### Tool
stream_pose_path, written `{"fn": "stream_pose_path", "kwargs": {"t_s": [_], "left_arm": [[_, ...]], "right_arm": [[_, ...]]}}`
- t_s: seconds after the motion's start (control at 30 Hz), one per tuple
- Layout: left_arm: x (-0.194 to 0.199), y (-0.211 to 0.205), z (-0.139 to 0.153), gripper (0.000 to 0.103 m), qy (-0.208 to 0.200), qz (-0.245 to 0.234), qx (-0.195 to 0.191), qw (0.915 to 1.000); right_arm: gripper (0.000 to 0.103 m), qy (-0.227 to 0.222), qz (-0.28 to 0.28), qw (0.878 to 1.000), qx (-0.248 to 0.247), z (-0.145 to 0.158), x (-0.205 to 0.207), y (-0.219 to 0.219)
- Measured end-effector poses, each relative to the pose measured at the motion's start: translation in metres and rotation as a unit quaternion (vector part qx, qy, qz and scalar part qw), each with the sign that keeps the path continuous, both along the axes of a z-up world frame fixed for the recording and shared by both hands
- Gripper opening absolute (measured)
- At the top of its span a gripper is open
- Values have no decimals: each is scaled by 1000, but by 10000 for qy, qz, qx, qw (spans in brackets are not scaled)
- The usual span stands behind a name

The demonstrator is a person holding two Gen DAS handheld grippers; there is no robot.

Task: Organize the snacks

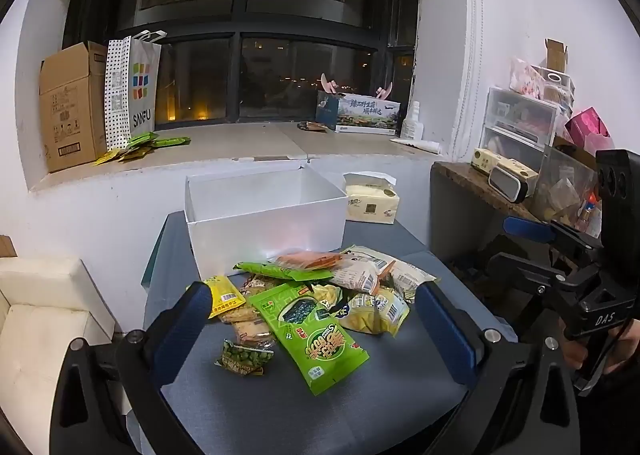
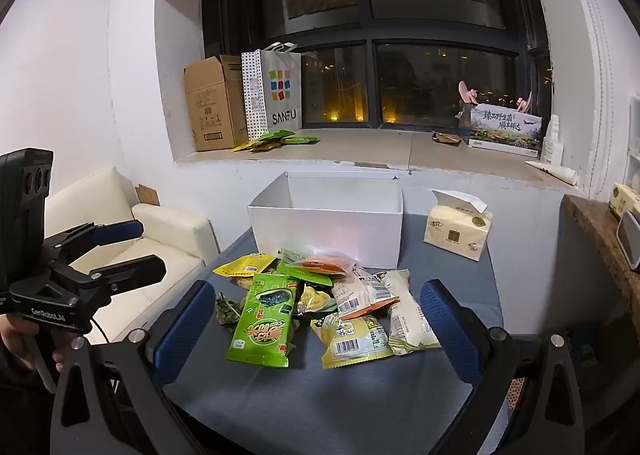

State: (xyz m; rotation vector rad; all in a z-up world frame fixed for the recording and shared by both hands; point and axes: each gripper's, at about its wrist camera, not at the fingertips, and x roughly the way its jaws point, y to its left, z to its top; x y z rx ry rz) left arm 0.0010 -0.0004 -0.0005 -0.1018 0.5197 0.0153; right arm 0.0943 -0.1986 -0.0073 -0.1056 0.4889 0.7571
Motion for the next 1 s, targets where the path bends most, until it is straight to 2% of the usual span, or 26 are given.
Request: {"fn": "stream_pose_path", "kwargs": {"t_s": [1.0], "left_arm": [[-2,3,-1,103,-25,26,-13,10000]], "right_arm": [[103,118,-2,9999,32,-1,0,-1]]}}
